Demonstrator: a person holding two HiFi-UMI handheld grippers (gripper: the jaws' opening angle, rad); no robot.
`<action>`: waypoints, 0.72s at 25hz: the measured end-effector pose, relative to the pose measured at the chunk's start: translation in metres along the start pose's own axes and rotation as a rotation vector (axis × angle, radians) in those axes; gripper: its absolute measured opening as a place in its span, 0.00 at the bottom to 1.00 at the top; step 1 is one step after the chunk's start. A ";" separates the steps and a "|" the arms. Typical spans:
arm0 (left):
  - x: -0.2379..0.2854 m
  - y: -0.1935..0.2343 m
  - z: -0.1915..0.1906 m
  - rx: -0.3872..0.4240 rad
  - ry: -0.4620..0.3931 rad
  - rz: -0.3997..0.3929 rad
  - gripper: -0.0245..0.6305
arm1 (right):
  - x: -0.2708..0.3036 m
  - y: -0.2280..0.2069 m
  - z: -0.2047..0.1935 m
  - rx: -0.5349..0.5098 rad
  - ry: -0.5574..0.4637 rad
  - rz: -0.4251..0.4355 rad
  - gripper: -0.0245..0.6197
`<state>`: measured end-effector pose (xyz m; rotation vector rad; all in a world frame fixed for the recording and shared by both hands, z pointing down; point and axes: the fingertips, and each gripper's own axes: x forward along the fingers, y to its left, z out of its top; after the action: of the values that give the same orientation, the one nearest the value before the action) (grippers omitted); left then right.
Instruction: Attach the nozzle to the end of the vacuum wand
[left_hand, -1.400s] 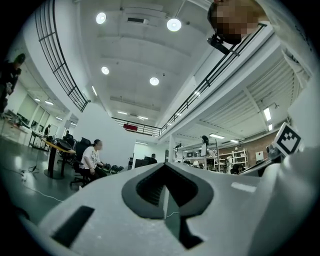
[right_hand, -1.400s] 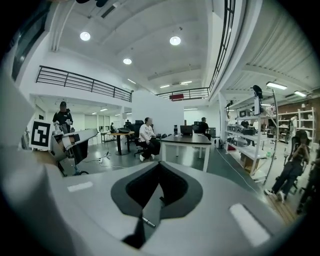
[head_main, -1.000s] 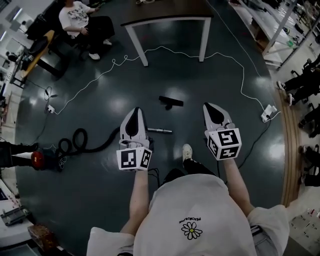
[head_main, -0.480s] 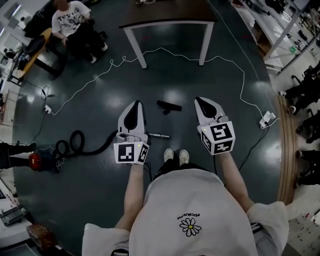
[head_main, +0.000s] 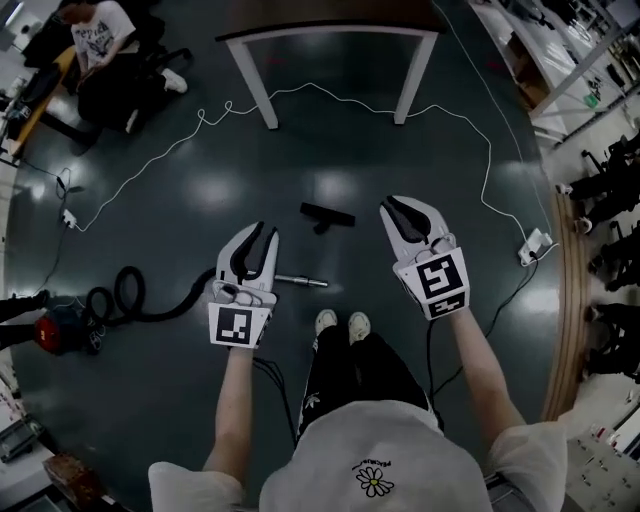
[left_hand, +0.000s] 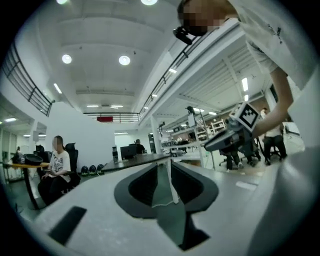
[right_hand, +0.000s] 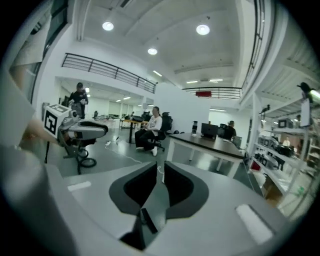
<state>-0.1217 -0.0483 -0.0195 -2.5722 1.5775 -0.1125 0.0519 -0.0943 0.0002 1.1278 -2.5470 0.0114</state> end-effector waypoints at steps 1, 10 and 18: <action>0.009 -0.001 -0.054 0.017 0.020 -0.048 0.18 | 0.032 0.007 -0.037 -0.055 0.017 0.043 0.11; -0.048 -0.058 -0.714 0.485 0.821 -0.826 0.71 | 0.334 0.073 -0.531 -1.286 0.293 0.386 0.41; -0.090 -0.076 -0.892 0.571 0.976 -0.924 0.69 | 0.456 0.145 -0.706 -1.331 0.378 0.669 0.45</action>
<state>-0.2088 0.0076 0.8746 -2.5492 0.1462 -1.7641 -0.1117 -0.2169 0.8277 -0.2226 -1.7733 -1.0002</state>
